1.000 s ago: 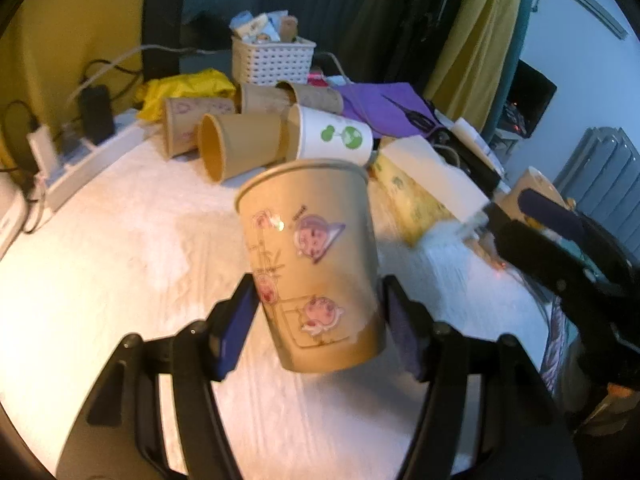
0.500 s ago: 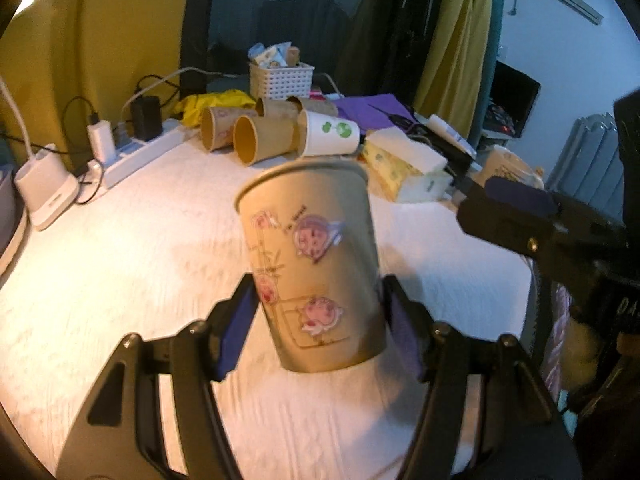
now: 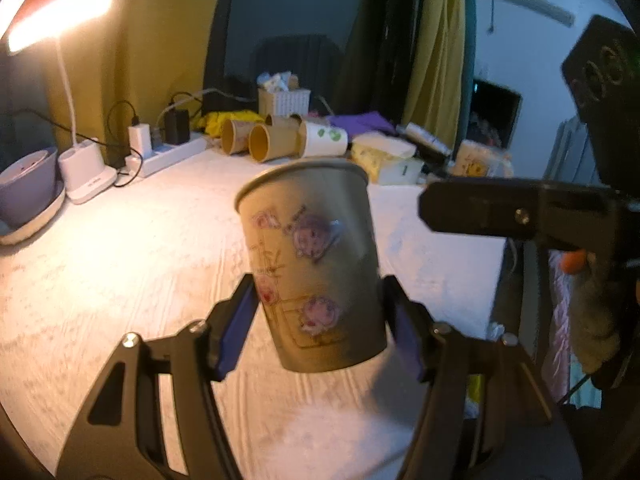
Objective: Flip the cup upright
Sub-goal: 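Lift the cup with the left gripper while the right gripper grasps its base, then open the left gripper and withdraw it, leaving the cup in the right gripper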
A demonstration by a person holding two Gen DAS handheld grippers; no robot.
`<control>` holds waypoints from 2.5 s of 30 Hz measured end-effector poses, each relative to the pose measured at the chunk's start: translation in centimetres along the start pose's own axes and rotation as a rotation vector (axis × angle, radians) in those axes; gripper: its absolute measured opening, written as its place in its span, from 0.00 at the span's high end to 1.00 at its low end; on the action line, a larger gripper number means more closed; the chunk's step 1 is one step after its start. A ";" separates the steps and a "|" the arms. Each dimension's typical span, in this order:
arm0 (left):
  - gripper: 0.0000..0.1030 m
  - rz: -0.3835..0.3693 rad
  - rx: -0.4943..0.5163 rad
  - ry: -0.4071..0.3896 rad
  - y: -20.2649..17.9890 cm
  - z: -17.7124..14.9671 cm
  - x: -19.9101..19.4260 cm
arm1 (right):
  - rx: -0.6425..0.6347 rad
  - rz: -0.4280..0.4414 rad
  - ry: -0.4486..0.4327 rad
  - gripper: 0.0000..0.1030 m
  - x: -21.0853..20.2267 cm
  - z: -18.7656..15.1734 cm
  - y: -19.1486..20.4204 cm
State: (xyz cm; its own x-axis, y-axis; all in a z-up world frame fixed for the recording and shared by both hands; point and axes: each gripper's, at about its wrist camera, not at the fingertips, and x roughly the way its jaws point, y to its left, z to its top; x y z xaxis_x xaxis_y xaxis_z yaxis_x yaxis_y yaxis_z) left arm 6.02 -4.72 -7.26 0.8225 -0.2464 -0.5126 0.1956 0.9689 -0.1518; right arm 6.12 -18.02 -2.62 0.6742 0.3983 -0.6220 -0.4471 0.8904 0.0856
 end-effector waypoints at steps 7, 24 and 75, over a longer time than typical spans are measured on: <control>0.38 -0.017 0.075 -0.150 -2.2 -3.0 -3.6 | 0.051 0.110 0.022 0.25 -0.6 -1.6 2.5; 0.38 -0.072 0.144 -0.224 -2.6 -3.1 -5.6 | 0.112 0.268 0.074 0.25 -0.1 -1.1 2.3; 0.28 0.167 -0.296 0.035 10.7 -1.7 -3.8 | -0.088 -0.098 -0.066 0.35 8.4 -0.5 0.6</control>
State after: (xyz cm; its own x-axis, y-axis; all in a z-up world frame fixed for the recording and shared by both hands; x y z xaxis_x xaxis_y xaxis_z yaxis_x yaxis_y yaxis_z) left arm 4.07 6.53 -8.41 0.8101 -0.0903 -0.5793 -0.1082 0.9480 -0.2992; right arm 11.18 -14.25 -8.21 0.7530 0.3262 -0.5714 -0.4248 0.9042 -0.0436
